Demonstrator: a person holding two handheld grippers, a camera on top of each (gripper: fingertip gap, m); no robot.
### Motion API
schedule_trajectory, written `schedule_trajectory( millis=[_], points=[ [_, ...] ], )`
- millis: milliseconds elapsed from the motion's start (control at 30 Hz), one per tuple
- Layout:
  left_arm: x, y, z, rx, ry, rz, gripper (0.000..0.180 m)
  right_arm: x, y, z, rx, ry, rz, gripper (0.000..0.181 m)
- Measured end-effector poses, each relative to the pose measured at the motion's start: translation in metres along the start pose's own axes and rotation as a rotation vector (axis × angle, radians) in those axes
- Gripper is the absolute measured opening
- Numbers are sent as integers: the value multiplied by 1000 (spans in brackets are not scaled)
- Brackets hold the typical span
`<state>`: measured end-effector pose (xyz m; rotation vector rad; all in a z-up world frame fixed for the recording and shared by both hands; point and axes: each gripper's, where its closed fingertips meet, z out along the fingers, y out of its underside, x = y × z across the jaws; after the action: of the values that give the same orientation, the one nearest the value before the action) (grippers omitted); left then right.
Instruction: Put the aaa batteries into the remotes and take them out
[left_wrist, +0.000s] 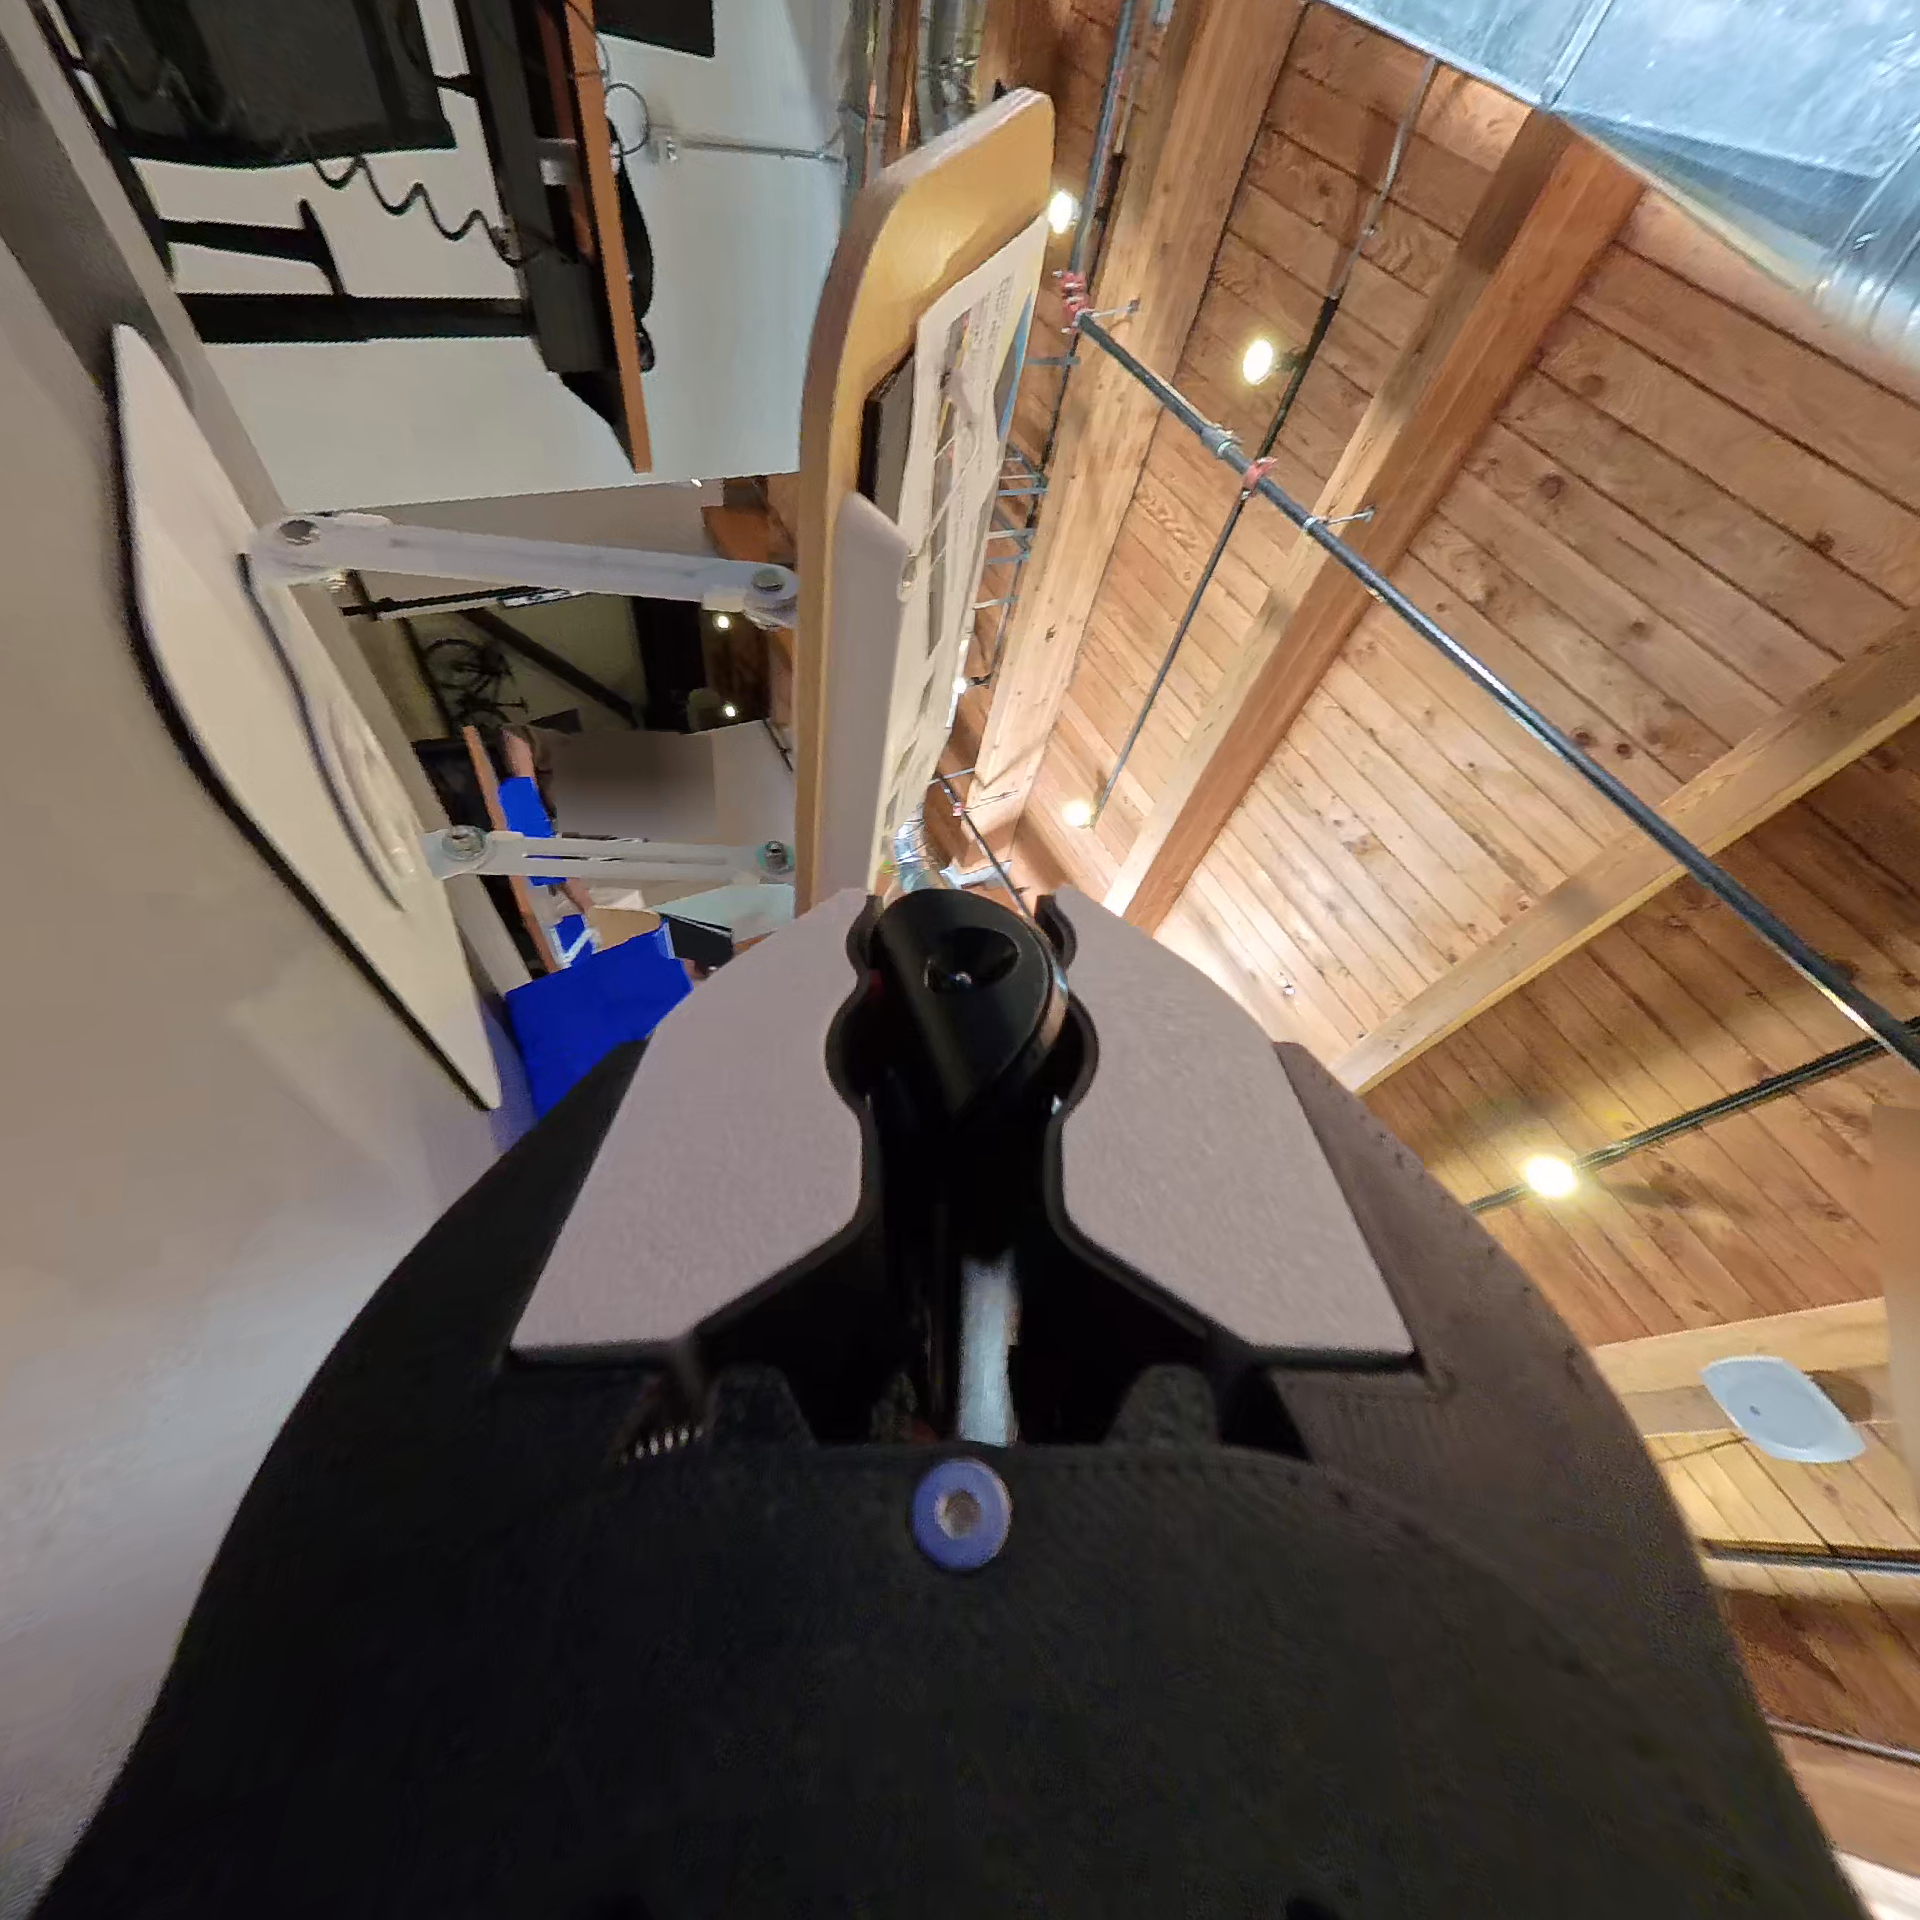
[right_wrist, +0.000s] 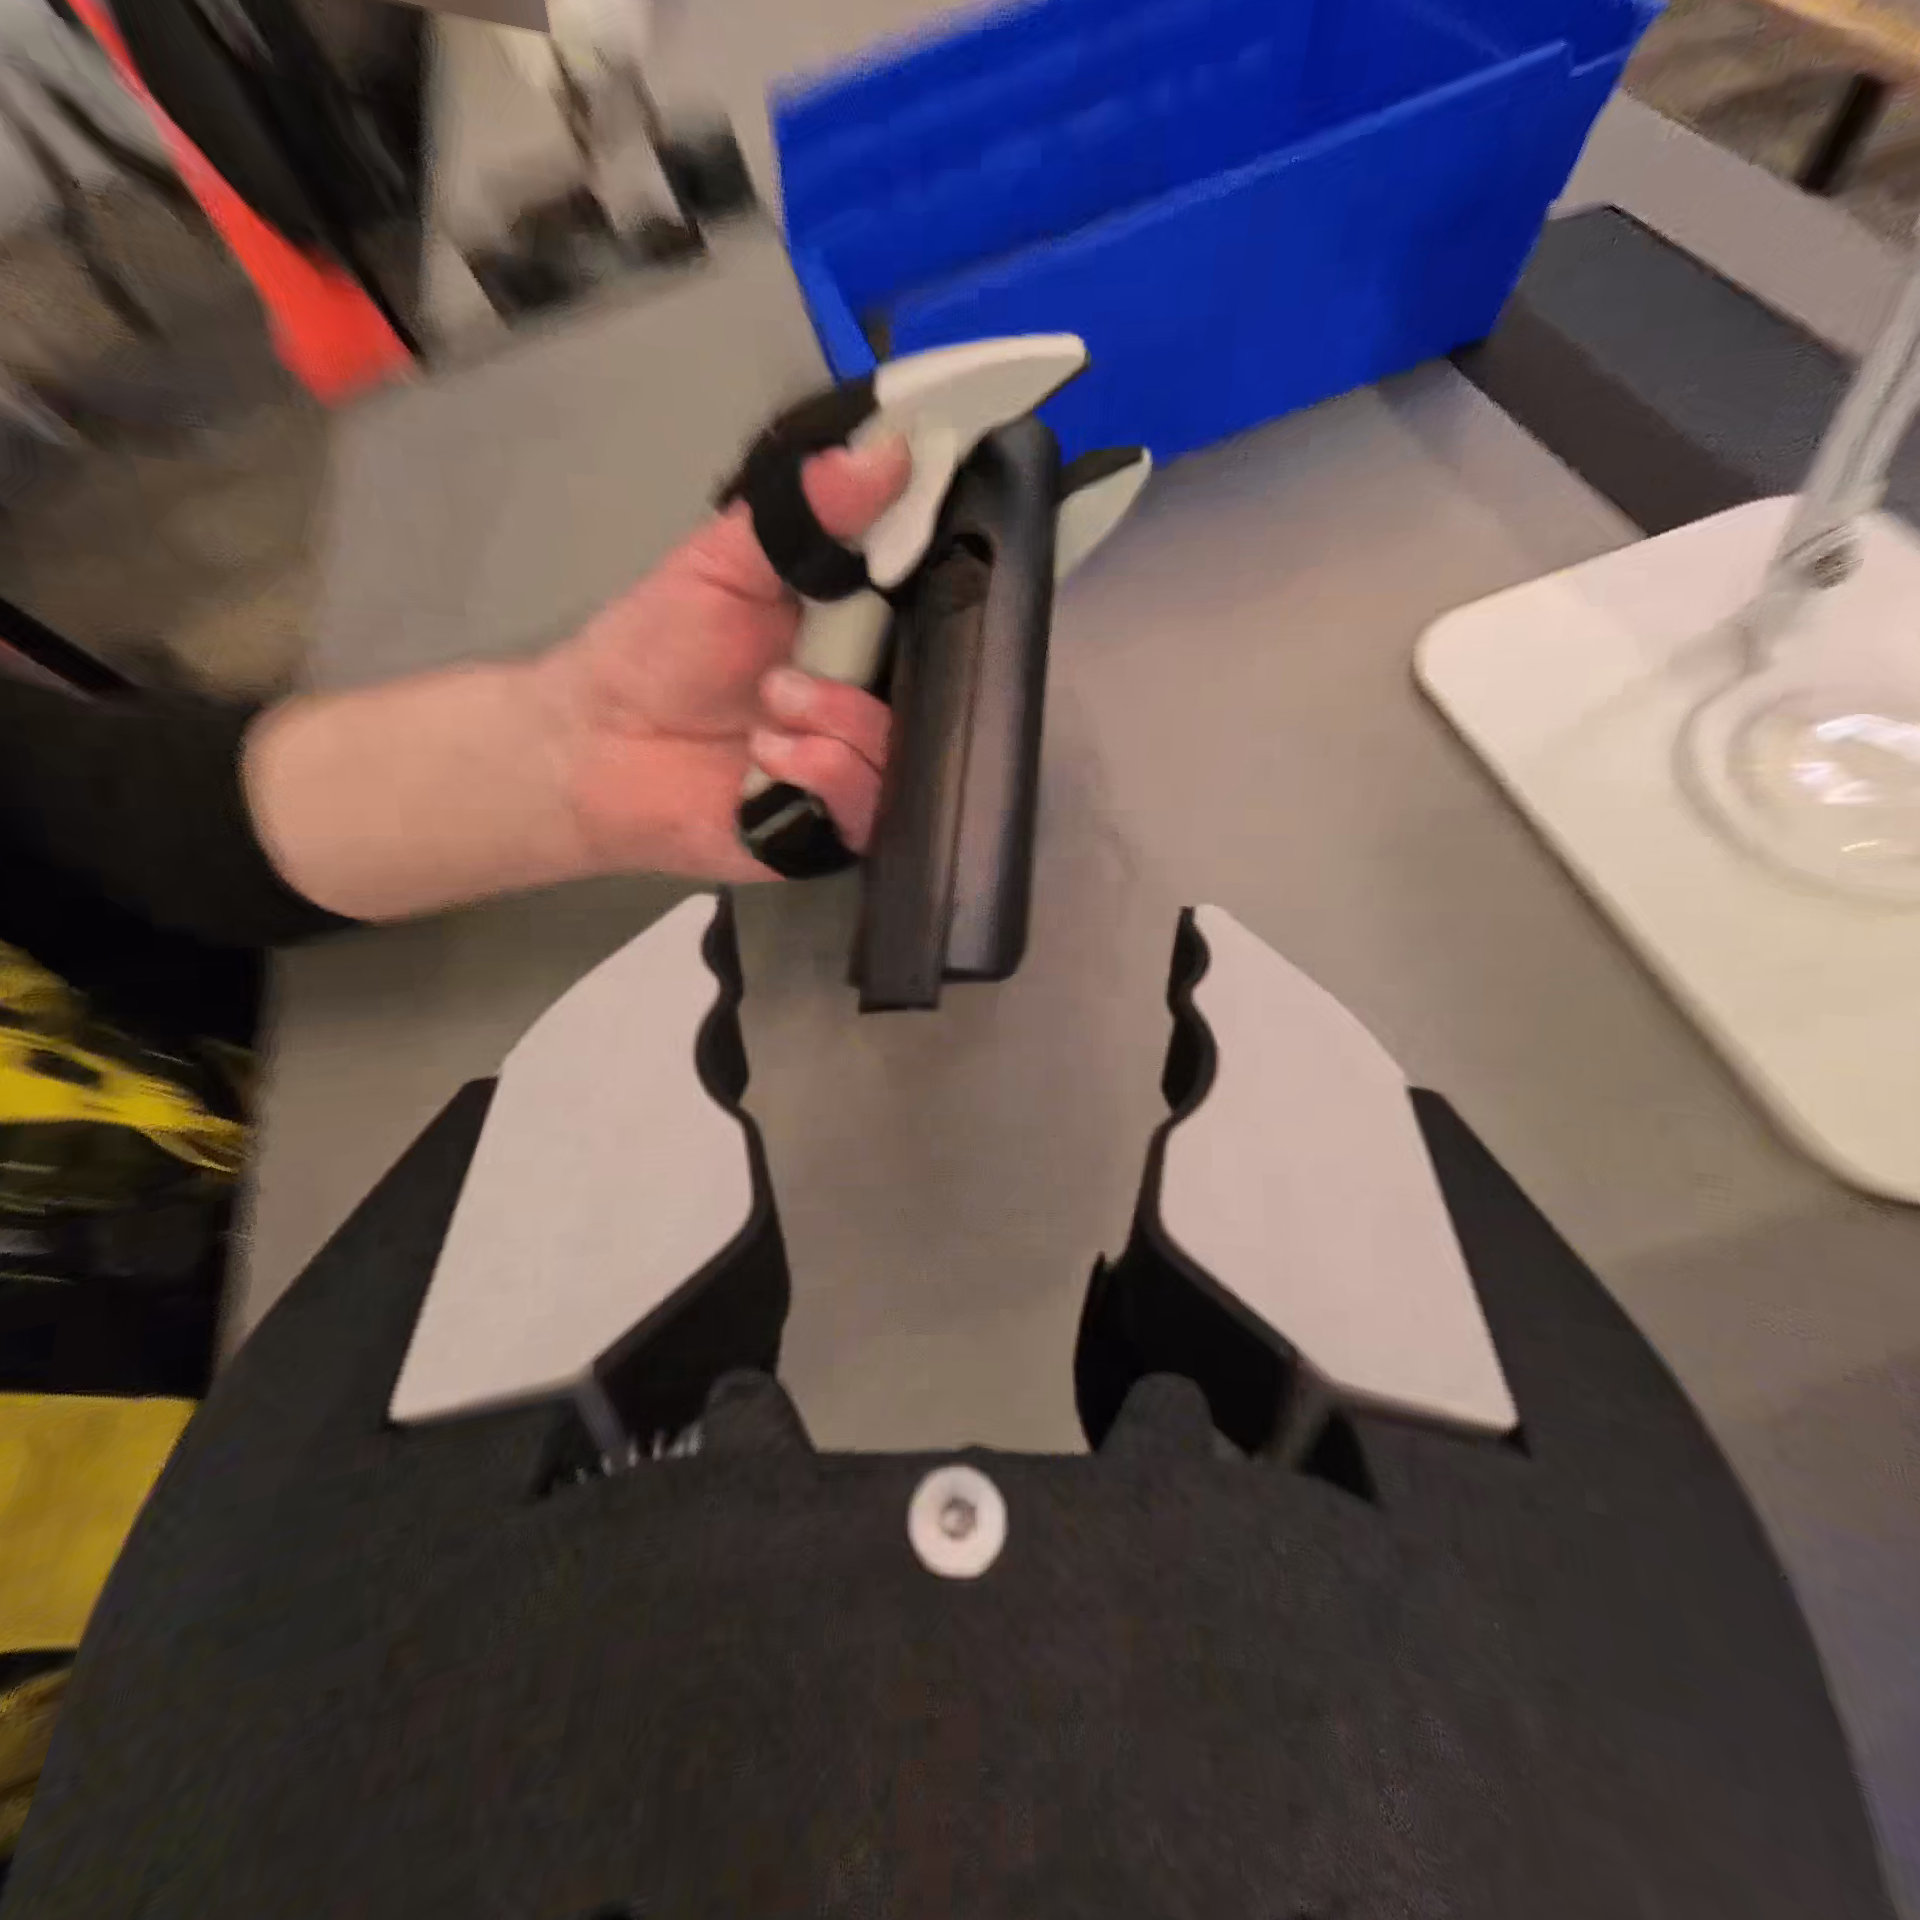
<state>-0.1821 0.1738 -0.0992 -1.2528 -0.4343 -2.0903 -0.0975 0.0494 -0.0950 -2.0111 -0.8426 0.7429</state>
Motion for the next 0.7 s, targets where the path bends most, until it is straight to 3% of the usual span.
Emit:
schedule_trajectory(
  millis=[100,233,700],
  points=[
    [11,2,3,3,60,-15,28,-9,-1,-16,385,-256,280,79],
    [30,9,7,-2,157,-42,29,-22,6,-5,575,-420,367,82],
    [42,41,17,-71,228,-55,25,-40,-16,5,761,-636,349,71]
  ],
)
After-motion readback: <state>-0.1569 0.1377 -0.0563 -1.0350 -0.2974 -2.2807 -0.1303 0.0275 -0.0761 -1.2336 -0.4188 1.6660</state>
